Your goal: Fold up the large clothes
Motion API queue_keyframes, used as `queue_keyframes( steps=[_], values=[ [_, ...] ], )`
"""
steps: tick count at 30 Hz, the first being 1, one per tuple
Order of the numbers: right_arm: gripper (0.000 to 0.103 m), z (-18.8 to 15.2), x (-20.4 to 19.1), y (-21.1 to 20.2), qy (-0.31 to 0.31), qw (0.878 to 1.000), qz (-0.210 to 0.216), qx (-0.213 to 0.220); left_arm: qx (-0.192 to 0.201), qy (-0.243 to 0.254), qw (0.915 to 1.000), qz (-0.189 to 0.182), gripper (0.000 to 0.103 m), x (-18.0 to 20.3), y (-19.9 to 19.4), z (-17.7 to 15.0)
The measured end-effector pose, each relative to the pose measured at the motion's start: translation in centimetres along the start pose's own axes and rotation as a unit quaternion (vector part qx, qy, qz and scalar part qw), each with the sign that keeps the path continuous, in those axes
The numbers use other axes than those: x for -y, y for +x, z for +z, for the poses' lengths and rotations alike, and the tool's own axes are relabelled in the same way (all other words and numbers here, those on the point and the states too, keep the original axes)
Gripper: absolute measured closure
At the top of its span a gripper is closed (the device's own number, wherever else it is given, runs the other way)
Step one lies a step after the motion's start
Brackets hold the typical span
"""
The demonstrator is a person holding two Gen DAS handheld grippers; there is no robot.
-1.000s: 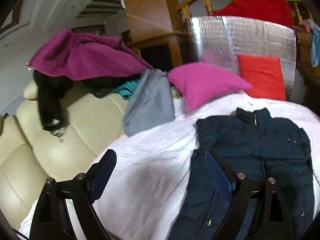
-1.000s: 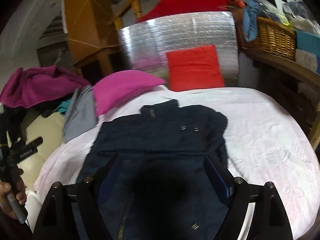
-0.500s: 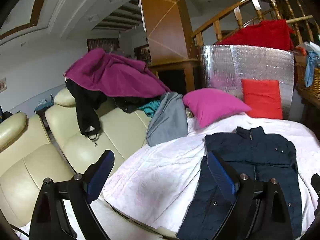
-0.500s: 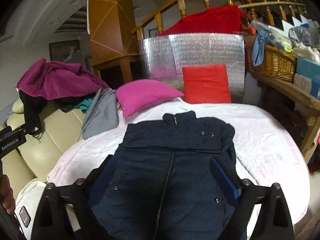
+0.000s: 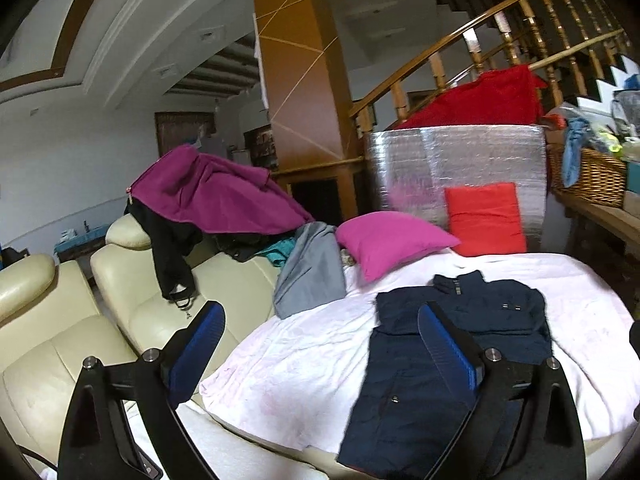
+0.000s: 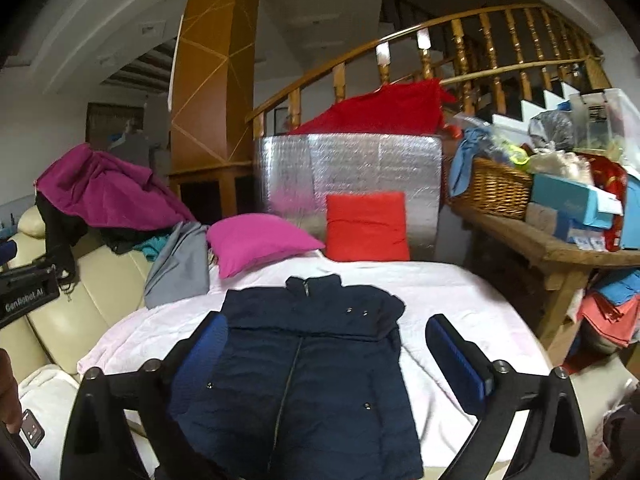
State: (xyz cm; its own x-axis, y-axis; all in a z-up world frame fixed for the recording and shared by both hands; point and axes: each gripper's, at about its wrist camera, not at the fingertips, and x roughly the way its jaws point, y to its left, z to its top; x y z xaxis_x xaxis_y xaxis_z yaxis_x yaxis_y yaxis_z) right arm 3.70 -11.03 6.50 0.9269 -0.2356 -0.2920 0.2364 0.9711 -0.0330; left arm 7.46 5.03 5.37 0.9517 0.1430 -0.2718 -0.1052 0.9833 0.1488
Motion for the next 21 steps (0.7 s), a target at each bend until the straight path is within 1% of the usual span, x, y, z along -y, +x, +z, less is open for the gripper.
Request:
queue_keyframes(
  steps=[2,7,9,12,16,21],
  values=[
    [0.001,0.1,0.2,-1.1,-0.006,1.000,-0.013,0.005,0.004,0.005,0.9999,-0.008,0.005,0.2,-1.1,-0.1],
    [0.001,-0.1,-0.5,-3.8,-0.020,1.000,-0.020,0.014,0.018,0.010,0.9997,-0.010,0.004,0.5,-3.3,-0.4],
    [0.001,-0.2,-0.8,-4.2,-0.025,0.999,-0.023,0.016,0.019,0.010,0.9996,-0.016,0.003,0.4,-3.9,-0.6],
    [0.001,-0.2,-1.2,-4.3,-0.031,0.999,-0.039,0.015,0.018,0.016,0.9995,-0.019,0.003,0.4,-4.3,-0.7],
    [0.001,0.2,-1.6,-4.2,-0.023,0.999,-0.035,0.004,0.013,0.016,0.9996,-0.020,0.003,0.1,-4.3,-1.0],
    [0.001,0.4,-3.7,-4.6,-0.035,0.998,-0.042,0.001,0.000,0.006,0.9998,-0.019,0.003,-1.1,-3.7,-1.4]
  ],
)
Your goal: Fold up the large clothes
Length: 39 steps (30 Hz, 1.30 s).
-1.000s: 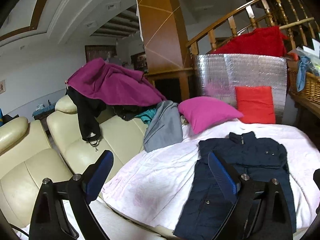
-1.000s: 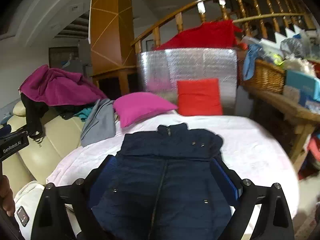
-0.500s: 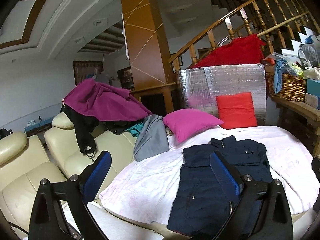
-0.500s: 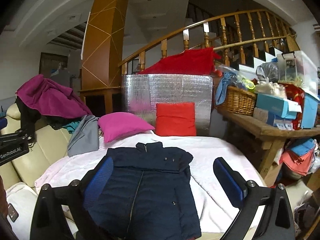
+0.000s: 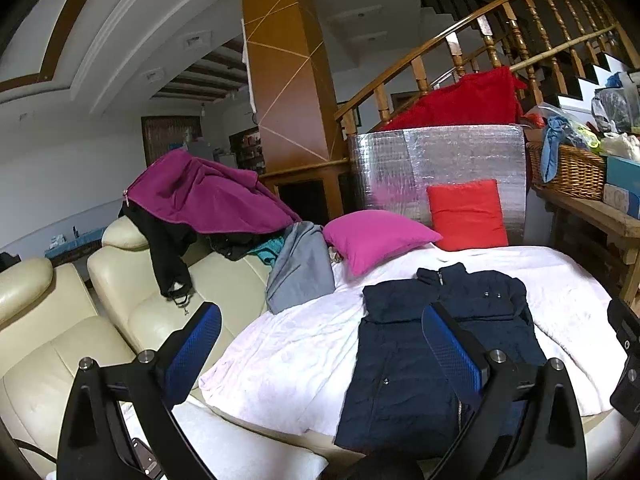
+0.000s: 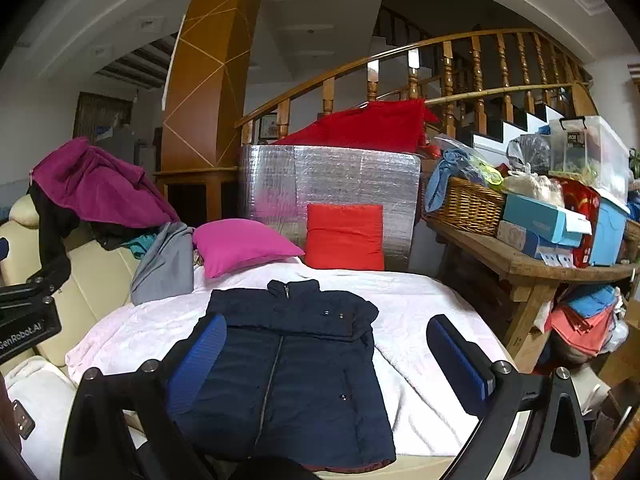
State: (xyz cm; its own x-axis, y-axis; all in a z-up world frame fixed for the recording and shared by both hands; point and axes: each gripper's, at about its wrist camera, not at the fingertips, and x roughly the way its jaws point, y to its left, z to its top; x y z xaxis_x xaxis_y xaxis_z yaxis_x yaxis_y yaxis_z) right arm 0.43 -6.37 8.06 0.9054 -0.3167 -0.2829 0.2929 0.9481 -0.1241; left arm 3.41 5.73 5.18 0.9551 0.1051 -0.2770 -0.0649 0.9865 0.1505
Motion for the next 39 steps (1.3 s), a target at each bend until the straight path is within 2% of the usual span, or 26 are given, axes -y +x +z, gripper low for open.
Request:
queue_keyframes(
  steps=[7,17,27,39],
  values=[
    [0.001,0.3,-2.5,-1.0,-0.026,0.999,-0.025,0.011,-0.003,-0.027,0.9996,0.005,0.003,-2.2,-0.5,-0.2],
    [0.001,1.6,-1.8,-3.7,-0.007,0.999,-0.036,0.032,0.026,-0.051,0.9984,0.003,0.003,-3.7,-3.3,0.6],
    [0.001,1.4,0.3,-5.1,0.004,0.999,-0.042,0.023,0.054,-0.044,0.9976,0.002,0.003,-2.4,-6.3,1.7],
    [0.001,0.6,5.2,-4.4,0.047,0.996,-0.072,0.001,0.056,-0.020,0.9981,-0.013,0.003,0.8,-6.7,2.2]
  ],
)
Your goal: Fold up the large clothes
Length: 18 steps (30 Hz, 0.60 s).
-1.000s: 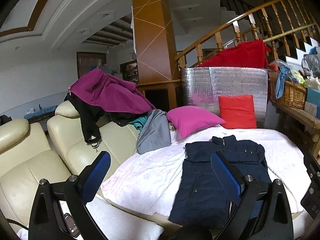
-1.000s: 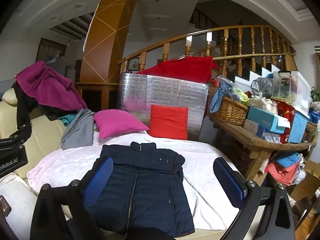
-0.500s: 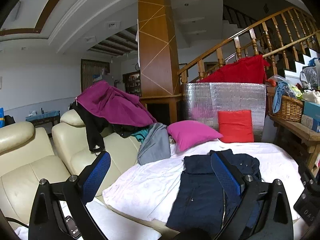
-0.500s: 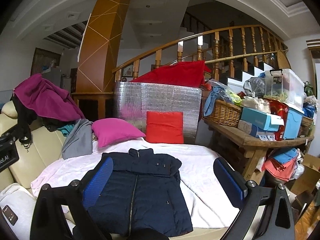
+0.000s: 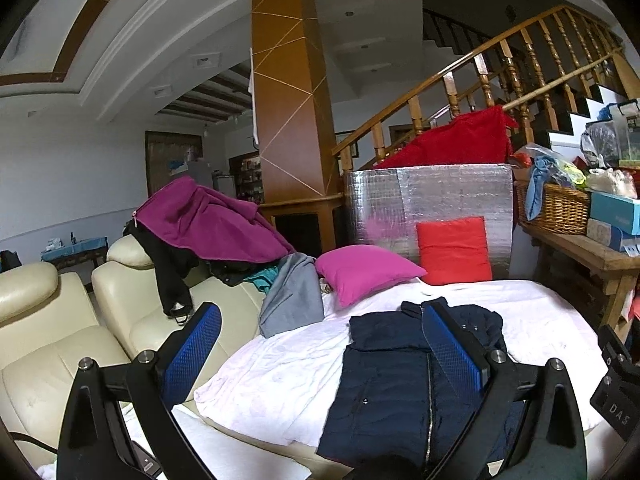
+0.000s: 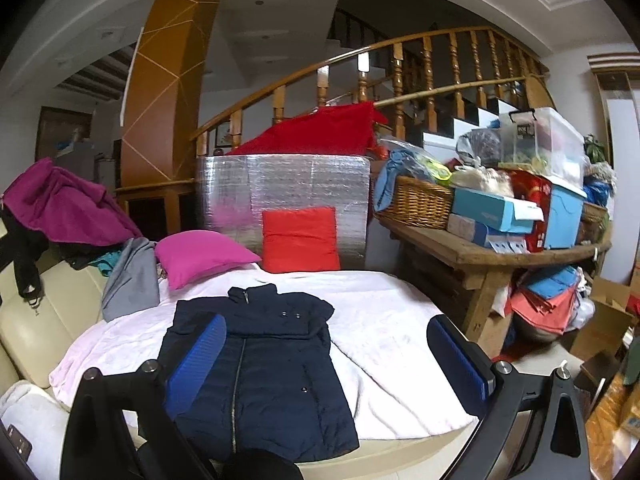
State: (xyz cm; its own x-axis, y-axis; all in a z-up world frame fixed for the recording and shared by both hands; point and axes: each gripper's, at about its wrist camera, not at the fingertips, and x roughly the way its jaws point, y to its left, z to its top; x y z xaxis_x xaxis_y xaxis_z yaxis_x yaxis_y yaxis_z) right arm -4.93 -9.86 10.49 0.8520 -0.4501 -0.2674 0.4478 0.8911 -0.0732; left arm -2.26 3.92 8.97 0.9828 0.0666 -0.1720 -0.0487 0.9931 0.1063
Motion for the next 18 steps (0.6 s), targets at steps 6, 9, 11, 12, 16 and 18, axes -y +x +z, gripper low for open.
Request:
queue_keyframes(
  steps=[6,9,11,12,16,18],
  values=[
    [0.001,1.0,-0.6,0.5,-0.002,1.000,0.004,0.007,-0.006,-0.001,1.0000,-0.001,0.003,0.2,1.0,0.0],
    [0.001,1.3,-1.9,1.4,-0.014,1.000,0.007,0.003,-0.009,-0.011,0.9999,0.001,0.003,-0.1,1.9,0.1],
    [0.001,1.4,-3.0,2.2,-0.024,1.000,0.009,-0.003,-0.013,-0.017,0.9998,0.004,0.003,-0.3,2.7,0.2],
    [0.001,1.5,-3.5,2.7,-0.028,1.000,0.010,-0.007,-0.016,-0.019,0.9997,0.006,0.003,-0.5,3.2,0.1],
    [0.001,1.6,-5.2,4.4,-0.035,0.999,0.014,-0.021,-0.030,-0.026,0.9992,0.010,0.003,-1.3,5.5,0.1],
    [0.001,1.7,-6.1,5.2,-0.038,0.999,0.015,-0.025,-0.036,-0.029,0.9988,0.011,0.003,-1.7,6.7,0.1]
  ],
)
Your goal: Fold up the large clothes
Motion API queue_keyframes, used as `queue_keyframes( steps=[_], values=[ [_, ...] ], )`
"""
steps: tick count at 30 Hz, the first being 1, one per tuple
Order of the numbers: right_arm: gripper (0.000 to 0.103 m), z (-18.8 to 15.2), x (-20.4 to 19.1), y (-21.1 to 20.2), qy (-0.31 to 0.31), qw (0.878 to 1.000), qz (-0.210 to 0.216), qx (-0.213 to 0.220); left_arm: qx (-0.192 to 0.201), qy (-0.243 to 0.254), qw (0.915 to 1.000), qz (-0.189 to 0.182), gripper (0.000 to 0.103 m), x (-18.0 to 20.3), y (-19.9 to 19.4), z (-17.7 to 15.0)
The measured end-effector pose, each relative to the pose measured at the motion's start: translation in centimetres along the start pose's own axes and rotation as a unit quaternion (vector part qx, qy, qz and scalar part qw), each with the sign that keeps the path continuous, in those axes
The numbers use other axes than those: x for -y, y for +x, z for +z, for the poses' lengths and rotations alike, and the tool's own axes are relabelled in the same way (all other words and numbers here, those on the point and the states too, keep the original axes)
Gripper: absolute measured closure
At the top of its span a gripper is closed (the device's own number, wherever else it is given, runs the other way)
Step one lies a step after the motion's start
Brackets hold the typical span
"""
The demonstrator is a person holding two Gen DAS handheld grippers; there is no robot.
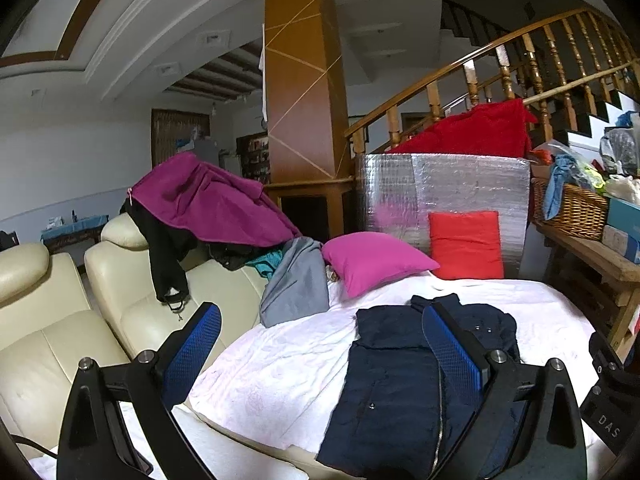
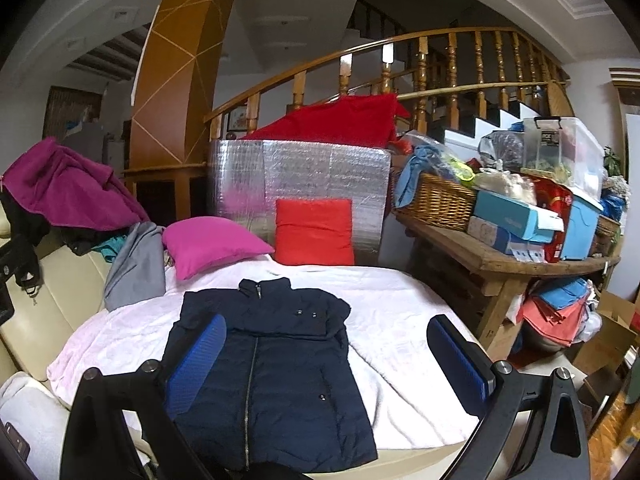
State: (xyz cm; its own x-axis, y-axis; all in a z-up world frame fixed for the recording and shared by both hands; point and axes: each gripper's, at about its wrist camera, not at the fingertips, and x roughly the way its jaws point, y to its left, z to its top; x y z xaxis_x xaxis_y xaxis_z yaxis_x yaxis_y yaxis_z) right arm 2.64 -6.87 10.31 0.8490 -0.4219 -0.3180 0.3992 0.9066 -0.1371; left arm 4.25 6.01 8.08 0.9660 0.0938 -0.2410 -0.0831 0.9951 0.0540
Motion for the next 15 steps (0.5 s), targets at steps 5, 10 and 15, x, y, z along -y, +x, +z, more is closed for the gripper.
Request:
queue_keyframes(
  steps=[5,10,15],
  values=[
    [0.001,0.4,-2.0,2.3,-0.001,1.000,0.002,-0.009,-0.013,-0.002,0.9999,0.004,0.003,-0.3,3.2,0.4],
    [0.001,0.5,-3.1,5.5,-0.001,1.000,0.001,-0.028,-0.021,0.004,0.9998,-0.003,0.003,0.5,6.4,0.6],
    [0.001,0.6,-1.9,10.1,0.012,0.999,-0.001,-0.043,-0.016,-0.004,0.9998,-0.008,0.003,0.5,12.1,-0.3]
  ],
)
